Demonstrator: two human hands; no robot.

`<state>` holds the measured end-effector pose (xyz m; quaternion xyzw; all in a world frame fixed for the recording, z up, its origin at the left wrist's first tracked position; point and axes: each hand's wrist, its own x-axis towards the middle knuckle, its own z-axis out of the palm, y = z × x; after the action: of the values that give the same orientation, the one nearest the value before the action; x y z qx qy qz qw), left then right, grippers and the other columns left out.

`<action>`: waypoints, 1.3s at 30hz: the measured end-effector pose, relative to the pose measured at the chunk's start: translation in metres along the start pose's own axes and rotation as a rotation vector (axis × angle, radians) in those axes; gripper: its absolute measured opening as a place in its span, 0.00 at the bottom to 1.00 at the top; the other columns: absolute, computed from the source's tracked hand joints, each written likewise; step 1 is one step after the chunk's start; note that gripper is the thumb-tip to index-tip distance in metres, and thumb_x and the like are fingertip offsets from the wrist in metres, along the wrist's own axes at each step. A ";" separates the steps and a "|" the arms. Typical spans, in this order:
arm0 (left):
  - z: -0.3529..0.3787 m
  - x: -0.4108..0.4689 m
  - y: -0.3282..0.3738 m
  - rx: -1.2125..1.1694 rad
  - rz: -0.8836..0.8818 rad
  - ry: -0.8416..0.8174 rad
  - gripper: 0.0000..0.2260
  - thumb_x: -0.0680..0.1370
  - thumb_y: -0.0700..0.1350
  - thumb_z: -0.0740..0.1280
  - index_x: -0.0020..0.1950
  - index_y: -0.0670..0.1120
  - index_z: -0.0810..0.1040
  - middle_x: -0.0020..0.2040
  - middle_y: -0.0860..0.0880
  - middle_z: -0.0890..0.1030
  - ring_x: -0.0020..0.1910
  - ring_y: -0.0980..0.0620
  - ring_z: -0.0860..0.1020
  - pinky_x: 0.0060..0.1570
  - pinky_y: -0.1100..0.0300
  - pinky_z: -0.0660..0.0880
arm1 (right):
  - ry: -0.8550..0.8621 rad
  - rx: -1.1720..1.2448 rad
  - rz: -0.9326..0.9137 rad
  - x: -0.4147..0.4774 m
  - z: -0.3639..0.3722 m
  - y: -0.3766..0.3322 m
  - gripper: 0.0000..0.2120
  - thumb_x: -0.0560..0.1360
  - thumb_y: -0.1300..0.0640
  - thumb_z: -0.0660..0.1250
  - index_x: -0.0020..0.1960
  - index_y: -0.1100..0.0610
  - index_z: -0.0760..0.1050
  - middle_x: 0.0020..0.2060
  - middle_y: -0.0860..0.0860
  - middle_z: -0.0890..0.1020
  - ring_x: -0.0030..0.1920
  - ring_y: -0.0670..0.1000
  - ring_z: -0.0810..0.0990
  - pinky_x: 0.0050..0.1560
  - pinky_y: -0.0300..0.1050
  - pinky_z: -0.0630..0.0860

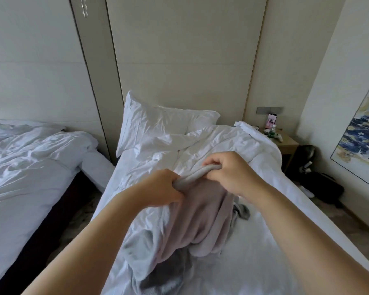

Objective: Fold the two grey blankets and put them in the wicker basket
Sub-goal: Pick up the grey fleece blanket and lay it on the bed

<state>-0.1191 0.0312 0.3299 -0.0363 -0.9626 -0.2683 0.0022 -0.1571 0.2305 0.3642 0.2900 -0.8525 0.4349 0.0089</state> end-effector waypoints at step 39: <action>0.158 -0.002 -0.018 -0.366 0.112 -0.221 0.44 0.62 0.63 0.75 0.73 0.61 0.56 0.68 0.67 0.64 0.66 0.65 0.62 0.63 0.73 0.59 | 0.488 0.945 0.105 -0.015 -0.066 -0.024 0.08 0.78 0.57 0.61 0.43 0.55 0.78 0.41 0.54 0.84 0.45 0.50 0.84 0.48 0.48 0.81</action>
<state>-0.1164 0.0973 0.1858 -0.1185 -0.8889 -0.4323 -0.0949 -0.1483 0.2757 0.4189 0.1096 -0.5504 0.8259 0.0536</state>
